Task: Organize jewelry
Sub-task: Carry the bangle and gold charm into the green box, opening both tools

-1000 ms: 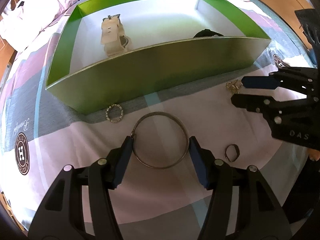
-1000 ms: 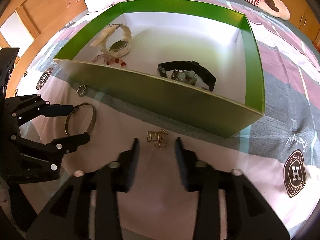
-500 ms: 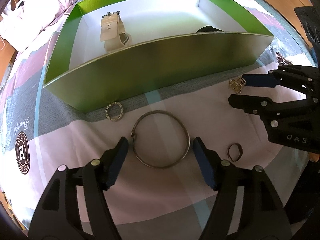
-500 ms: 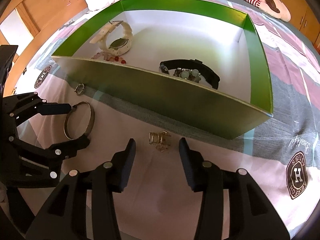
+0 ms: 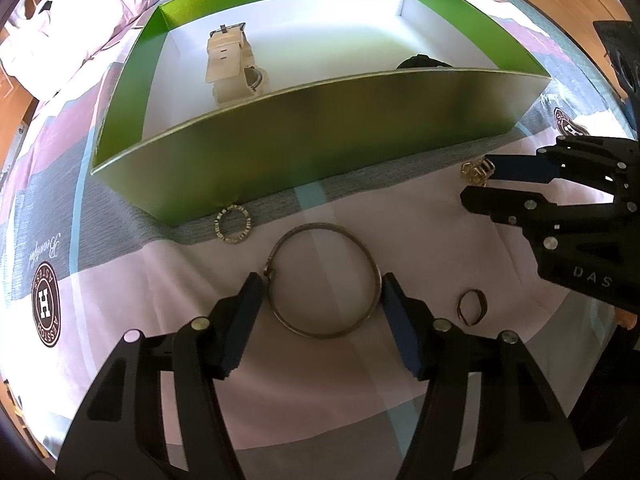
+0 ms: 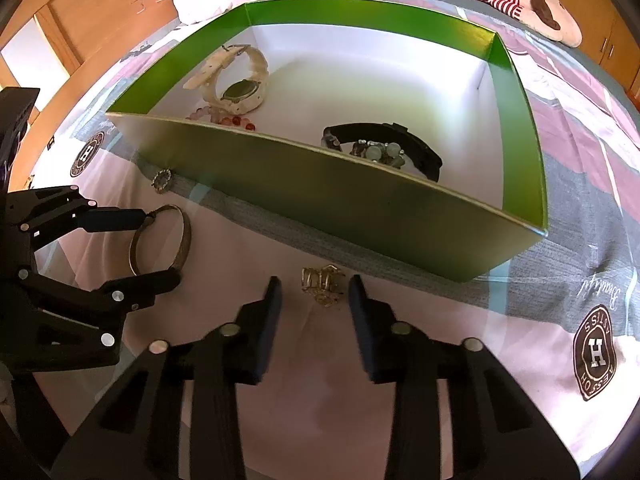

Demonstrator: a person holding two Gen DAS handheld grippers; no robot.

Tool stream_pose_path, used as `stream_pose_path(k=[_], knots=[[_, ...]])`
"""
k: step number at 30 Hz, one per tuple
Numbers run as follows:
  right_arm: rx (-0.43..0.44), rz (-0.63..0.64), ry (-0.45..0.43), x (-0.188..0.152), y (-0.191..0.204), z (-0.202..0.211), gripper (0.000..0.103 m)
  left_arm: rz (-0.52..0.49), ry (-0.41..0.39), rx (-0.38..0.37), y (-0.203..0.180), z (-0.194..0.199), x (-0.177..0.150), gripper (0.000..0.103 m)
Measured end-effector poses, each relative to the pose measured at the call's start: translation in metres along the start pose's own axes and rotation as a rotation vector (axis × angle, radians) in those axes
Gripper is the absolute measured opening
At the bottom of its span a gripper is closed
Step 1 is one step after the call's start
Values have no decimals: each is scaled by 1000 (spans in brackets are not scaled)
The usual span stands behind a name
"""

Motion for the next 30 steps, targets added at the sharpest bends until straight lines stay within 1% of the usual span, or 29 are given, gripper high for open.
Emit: stream_pose_path(k=[2,7,9,10,11,13,17,20,26,27,30], knots=[[2,4,2,0,0,0,29,0,0,-1,0,0,0,62],[0,11,7,-1,0,1,29,1,0,-1,0,0,0,61],[0,8,10,-1,1,0,31,0,1,0,0,0,0,63],[4,7,8,-1,1,0,34,-2,2,1,0,0,0,63],[0,9,7,1,2,0,39,-3,2,2,0,0,0,63],[-25,18,3,1,2,0,47,-4,3,2,0,-1,0,65],[-38,26,4,2,2,-2,48,-2,3,3,0,-1,0,66],[-48,35,5,2,3,-4,48,-4,4,4,-1,-1,0,69],[-66,60,-7,4,8,-7,49,-6,3,7,-1,-2,-1,69],[-69,66,-10,5,10,-8,49,-5,3,7,-1,-2,-1,69],[-79,75,-14,5,12,-8,48,2,-4,1,0,-1,0,59]])
Point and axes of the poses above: each gripper's, at about its wrist camera, not at the fingertips, and z roughly against the way its jaws point, y to its left, x to its top, the point moved 5 cm from there along -z, roughly the way its jaws point, and after that the axes turned 10 degrees about z, right-handed, at the moved point
